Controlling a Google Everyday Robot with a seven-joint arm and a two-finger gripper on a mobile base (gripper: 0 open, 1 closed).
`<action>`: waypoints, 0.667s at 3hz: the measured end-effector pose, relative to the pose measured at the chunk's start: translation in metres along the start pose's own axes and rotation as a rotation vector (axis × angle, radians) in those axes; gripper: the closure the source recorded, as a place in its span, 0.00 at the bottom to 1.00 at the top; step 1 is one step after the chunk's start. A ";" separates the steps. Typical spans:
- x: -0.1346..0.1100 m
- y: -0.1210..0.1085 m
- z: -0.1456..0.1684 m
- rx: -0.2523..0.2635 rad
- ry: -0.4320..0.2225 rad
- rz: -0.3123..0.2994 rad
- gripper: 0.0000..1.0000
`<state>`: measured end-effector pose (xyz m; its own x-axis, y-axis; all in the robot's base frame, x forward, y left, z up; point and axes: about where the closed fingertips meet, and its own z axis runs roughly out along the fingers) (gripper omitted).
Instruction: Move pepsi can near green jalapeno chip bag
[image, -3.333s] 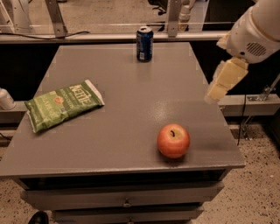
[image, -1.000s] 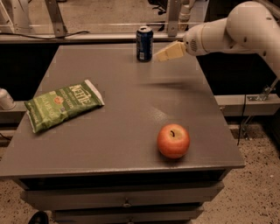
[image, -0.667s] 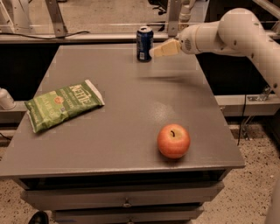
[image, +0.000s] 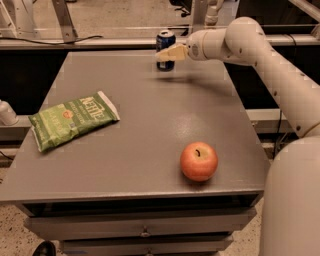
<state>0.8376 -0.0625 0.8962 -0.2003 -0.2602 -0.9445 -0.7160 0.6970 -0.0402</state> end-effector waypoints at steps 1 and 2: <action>-0.001 0.004 0.022 -0.037 -0.006 0.021 0.22; 0.000 0.010 0.036 -0.067 -0.009 0.039 0.47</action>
Offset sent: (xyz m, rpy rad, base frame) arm 0.0248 0.0374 -0.0133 0.0677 0.0524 0.0677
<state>0.8550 -0.0315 0.8844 -0.2231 -0.2276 -0.9479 -0.7511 0.6599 0.0183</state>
